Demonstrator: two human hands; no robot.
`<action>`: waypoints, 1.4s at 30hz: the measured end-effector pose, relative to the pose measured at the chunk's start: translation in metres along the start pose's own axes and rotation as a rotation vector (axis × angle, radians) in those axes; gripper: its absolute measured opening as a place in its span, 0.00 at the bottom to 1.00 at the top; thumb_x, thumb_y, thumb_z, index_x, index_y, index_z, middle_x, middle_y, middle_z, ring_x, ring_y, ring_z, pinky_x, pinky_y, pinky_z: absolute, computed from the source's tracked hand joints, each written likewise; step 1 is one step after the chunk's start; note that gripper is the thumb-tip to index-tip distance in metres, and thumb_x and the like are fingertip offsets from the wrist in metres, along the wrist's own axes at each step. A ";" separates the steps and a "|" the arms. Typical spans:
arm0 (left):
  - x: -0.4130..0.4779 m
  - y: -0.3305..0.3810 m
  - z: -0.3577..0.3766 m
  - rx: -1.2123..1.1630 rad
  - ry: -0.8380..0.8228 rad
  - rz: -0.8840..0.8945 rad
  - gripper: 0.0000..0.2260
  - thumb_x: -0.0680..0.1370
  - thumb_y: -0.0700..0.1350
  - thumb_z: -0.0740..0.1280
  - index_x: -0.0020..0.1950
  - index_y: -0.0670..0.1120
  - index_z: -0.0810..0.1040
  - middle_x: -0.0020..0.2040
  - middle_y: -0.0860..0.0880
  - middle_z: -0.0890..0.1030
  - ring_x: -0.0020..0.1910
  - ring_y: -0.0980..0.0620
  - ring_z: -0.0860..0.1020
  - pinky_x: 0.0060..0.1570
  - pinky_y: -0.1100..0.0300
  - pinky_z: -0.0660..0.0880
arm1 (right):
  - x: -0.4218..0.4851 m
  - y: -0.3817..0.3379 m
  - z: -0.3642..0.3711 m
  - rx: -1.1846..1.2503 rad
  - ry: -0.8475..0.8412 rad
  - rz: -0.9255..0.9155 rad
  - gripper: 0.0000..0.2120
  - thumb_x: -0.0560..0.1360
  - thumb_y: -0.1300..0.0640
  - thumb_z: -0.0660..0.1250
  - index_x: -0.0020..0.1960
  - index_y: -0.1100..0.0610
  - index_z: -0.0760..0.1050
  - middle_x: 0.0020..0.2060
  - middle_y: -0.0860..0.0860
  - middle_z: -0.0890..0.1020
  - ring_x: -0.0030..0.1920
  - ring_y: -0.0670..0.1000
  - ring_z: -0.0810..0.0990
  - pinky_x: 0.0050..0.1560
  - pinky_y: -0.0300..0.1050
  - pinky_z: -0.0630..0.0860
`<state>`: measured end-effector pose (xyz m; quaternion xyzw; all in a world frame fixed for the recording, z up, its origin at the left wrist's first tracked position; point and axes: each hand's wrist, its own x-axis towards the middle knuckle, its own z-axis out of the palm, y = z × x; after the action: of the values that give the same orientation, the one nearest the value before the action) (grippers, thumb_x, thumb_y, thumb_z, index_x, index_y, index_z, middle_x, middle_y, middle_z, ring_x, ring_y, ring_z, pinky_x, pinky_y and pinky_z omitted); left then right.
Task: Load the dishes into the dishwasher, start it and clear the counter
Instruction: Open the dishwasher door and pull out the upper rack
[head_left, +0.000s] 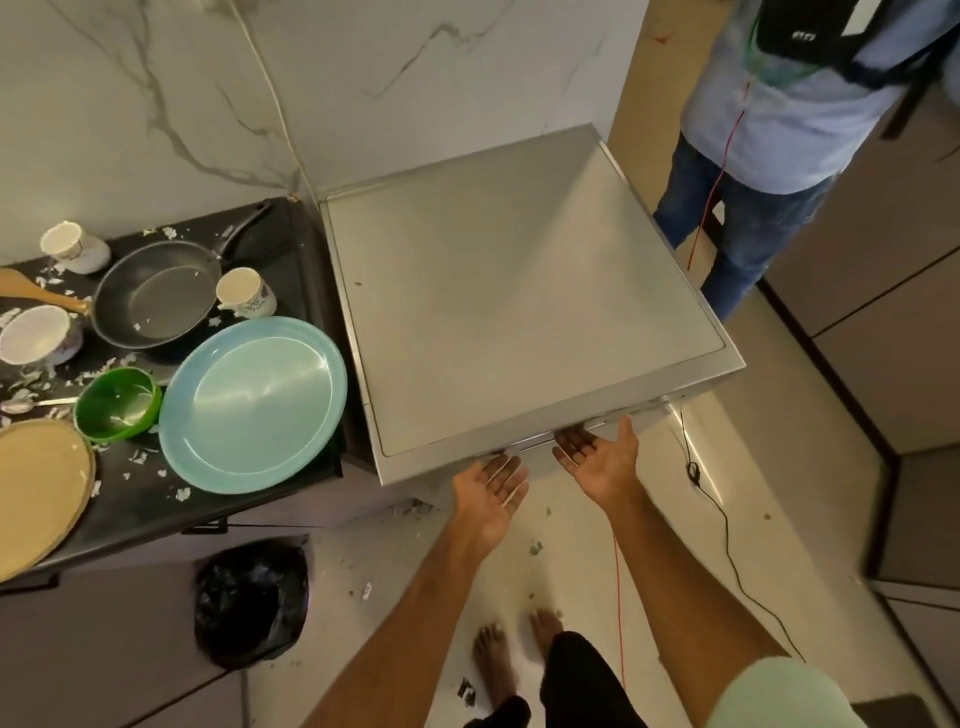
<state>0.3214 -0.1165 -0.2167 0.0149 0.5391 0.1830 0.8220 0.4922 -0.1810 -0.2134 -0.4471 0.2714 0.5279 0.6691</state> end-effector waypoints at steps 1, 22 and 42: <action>0.003 -0.004 0.001 -0.062 0.014 0.005 0.24 0.85 0.51 0.52 0.70 0.36 0.74 0.64 0.38 0.81 0.60 0.40 0.80 0.67 0.48 0.73 | 0.002 0.001 -0.003 0.021 0.000 0.010 0.40 0.80 0.30 0.52 0.70 0.65 0.70 0.64 0.63 0.77 0.69 0.62 0.75 0.73 0.60 0.67; 0.056 -0.081 0.089 -0.523 0.168 0.380 0.13 0.85 0.45 0.53 0.49 0.42 0.75 0.47 0.42 0.76 0.43 0.45 0.75 0.44 0.54 0.75 | 0.050 -0.029 -0.023 0.000 -0.101 0.092 0.15 0.83 0.54 0.56 0.59 0.62 0.77 0.51 0.60 0.81 0.51 0.60 0.80 0.69 0.58 0.73; -0.041 -0.177 0.003 0.819 0.627 0.616 0.10 0.80 0.41 0.62 0.40 0.42 0.77 0.40 0.44 0.81 0.39 0.45 0.80 0.39 0.52 0.79 | -0.051 -0.006 -0.151 -0.998 -0.032 -0.146 0.15 0.83 0.56 0.61 0.49 0.65 0.81 0.41 0.60 0.85 0.44 0.60 0.85 0.46 0.51 0.85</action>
<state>0.3602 -0.2944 -0.2184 0.4312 0.7535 0.1857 0.4603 0.4998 -0.3387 -0.2372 -0.7222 -0.0561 0.5520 0.4130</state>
